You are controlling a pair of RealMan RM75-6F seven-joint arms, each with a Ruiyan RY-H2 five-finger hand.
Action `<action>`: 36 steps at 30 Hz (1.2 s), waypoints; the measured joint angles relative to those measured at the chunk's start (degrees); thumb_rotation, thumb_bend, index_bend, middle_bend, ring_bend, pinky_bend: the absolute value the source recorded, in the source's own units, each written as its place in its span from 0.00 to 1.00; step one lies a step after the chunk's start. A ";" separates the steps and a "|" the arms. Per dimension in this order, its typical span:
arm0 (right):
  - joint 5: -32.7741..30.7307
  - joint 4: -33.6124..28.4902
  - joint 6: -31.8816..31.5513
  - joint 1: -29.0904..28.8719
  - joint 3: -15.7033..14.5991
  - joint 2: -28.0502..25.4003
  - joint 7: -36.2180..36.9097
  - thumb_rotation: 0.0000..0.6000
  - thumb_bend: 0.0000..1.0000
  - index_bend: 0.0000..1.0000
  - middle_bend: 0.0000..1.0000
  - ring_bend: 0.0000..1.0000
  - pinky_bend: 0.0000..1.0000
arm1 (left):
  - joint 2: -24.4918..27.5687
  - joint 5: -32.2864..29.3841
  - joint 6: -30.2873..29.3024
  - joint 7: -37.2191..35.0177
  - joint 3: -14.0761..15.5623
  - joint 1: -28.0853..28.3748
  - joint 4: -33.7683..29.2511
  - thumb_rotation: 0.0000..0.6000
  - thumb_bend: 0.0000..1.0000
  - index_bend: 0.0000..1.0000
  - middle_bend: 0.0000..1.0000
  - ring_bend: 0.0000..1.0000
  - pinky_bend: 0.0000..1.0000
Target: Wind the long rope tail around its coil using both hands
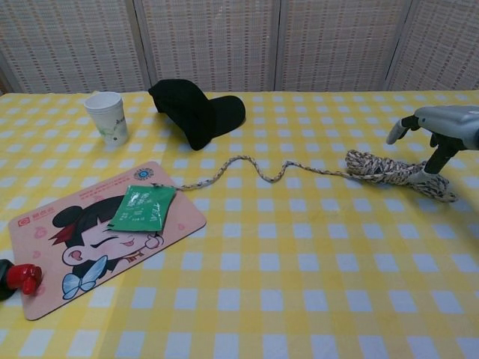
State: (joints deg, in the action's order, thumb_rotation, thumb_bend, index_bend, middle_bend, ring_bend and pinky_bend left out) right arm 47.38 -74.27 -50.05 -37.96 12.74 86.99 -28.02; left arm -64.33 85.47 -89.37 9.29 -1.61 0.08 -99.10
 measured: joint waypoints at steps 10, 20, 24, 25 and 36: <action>-2.13 7.82 0.50 -3.39 -0.38 6.57 -2.26 1.00 0.18 0.33 0.23 0.11 0.27 | -0.17 -0.18 0.29 0.03 -0.01 0.09 0.19 1.00 0.32 0.30 0.28 0.24 0.13; -2.57 9.26 0.26 -4.42 -1.01 8.06 -3.98 1.00 0.23 0.44 0.29 0.11 0.26 | -0.37 -0.28 0.65 -0.34 0.00 0.24 0.51 1.00 0.32 0.30 0.28 0.24 0.13; -3.20 9.11 0.19 -4.85 -1.63 8.42 -6.08 1.00 0.25 0.48 0.32 0.10 0.25 | -0.39 -0.31 0.62 -0.47 -0.02 0.22 0.60 1.00 0.32 0.30 0.28 0.24 0.13; -3.38 8.96 0.11 -4.96 -1.74 8.51 -6.52 1.00 0.27 0.49 0.33 0.10 0.25 | -0.38 -0.30 0.58 -0.49 -0.02 0.21 0.61 1.00 0.32 0.30 0.28 0.24 0.13; -0.54 4.62 -1.90 -4.89 -1.72 7.32 -4.85 1.00 0.81 0.66 0.51 0.34 0.46 | 1.01 -0.16 0.78 -1.07 -0.88 0.99 0.79 1.00 0.32 0.31 0.28 0.24 0.13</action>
State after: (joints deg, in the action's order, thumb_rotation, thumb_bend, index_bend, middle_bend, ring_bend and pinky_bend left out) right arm 46.84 -69.65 -51.95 -42.86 11.02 94.31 -32.87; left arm -63.32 85.30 -88.59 8.22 -2.49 1.07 -98.31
